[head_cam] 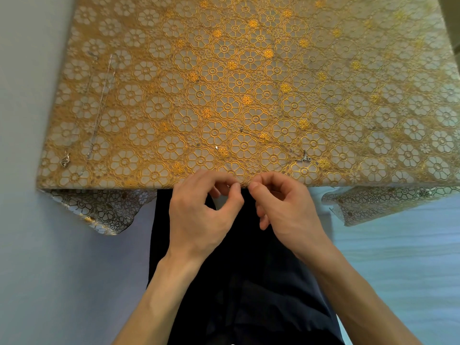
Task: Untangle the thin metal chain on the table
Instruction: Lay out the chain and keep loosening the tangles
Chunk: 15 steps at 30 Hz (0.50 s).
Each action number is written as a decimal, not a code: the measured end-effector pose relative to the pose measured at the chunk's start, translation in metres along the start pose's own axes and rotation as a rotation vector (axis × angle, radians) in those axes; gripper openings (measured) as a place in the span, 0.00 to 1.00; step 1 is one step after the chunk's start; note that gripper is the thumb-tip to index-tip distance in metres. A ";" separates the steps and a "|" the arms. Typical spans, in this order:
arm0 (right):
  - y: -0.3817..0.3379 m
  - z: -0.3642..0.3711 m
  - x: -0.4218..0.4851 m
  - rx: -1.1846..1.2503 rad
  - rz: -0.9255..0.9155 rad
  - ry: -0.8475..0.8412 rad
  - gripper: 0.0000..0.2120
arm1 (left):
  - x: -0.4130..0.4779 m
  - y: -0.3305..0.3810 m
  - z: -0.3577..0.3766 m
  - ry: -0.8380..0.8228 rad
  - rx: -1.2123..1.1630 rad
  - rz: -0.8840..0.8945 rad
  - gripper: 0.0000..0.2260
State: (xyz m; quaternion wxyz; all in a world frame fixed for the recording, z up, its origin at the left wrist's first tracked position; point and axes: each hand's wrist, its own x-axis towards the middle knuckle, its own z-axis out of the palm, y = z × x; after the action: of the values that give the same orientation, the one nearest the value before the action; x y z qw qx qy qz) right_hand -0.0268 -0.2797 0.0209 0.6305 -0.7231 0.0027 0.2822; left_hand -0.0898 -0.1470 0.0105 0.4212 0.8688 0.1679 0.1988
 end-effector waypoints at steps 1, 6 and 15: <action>0.000 0.000 0.000 -0.018 -0.010 0.000 0.06 | 0.000 0.000 -0.001 -0.019 -0.004 0.000 0.01; 0.005 -0.001 -0.001 -0.055 -0.065 -0.008 0.06 | 0.002 0.000 -0.006 -0.098 -0.007 0.003 0.05; 0.014 -0.001 -0.001 -0.209 -0.249 0.043 0.02 | 0.005 -0.002 -0.004 -0.148 0.037 -0.006 0.05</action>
State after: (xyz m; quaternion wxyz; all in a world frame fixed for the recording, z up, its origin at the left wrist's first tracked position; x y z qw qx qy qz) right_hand -0.0321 -0.2842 0.0087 0.5817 -0.7853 -0.1028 0.1851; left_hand -0.0877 -0.1410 0.0116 0.4172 0.8882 0.1424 0.1296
